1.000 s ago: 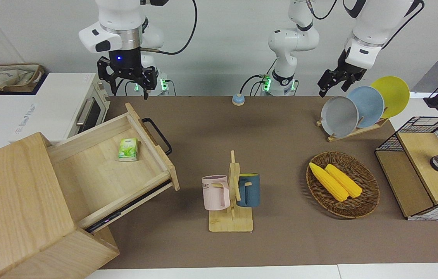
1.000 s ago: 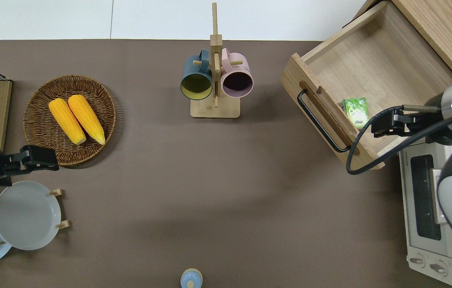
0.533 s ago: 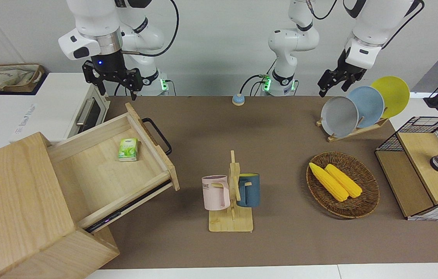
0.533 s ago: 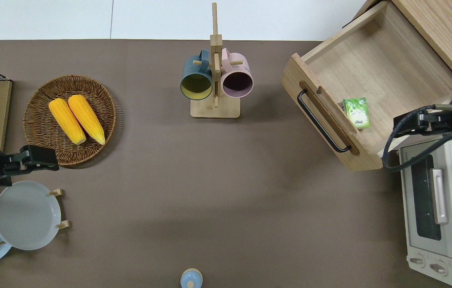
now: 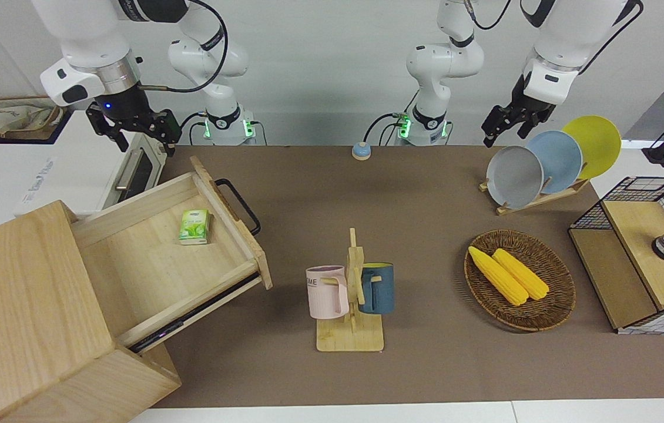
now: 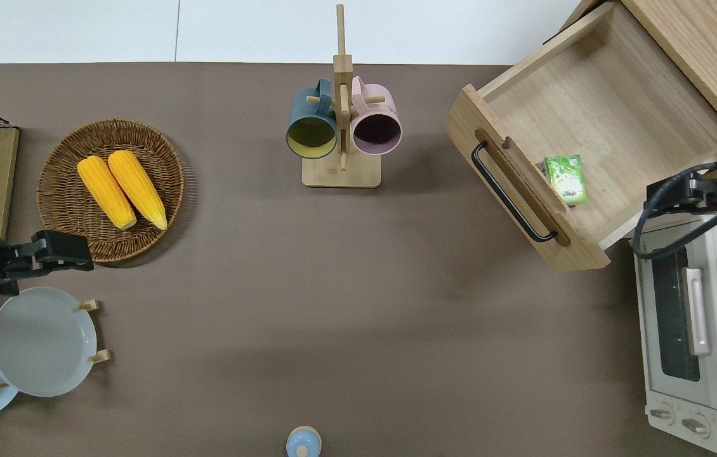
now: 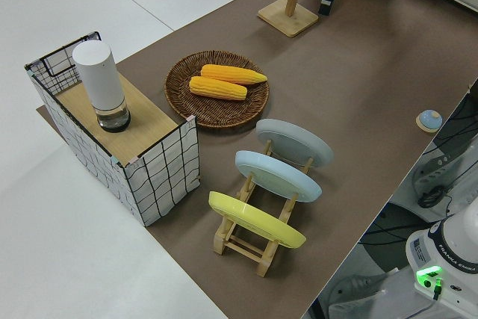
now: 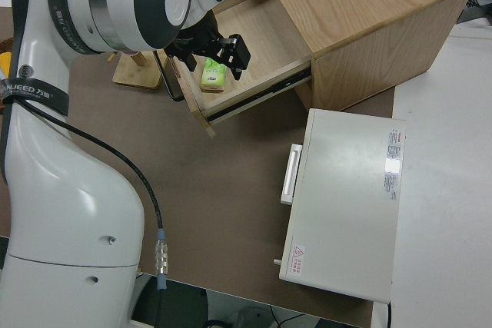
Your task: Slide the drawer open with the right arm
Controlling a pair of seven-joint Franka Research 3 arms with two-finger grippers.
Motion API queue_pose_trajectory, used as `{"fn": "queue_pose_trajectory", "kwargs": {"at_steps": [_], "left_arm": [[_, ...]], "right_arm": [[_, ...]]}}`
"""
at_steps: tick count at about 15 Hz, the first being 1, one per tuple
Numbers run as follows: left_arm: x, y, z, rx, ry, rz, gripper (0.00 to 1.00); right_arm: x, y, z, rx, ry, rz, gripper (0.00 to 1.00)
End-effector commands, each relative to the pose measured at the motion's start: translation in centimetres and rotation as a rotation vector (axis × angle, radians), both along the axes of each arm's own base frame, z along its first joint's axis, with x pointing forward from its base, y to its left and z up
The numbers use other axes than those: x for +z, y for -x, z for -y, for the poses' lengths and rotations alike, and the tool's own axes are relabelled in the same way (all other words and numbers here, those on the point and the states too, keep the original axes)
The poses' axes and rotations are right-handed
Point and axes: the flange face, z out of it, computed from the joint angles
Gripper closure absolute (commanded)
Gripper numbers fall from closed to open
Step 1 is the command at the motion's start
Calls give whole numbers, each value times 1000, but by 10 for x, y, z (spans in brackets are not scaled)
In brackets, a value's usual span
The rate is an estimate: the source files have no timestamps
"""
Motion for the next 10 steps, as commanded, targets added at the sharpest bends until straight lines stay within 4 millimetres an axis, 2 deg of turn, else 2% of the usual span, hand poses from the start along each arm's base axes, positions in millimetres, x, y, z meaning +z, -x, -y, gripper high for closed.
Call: {"fn": "queue_pose_trajectory", "kwargs": {"at_steps": [1, 4, 7, 10], "left_arm": [[5, 4, -2, -4, 1, -3, 7], [5, 4, -2, -4, 1, -3, 7], [5, 4, -2, -4, 1, -3, 7], [5, 4, -2, -4, 1, -3, 7]], "right_arm": [[7, 13, -1, 14, -25, 3, 11], [8, 21, 7, 11, -21, 15, 11], [8, 22, 16, 101, -17, 17, 11], [8, 21, 15, 112, -19, 10, 11]]}}
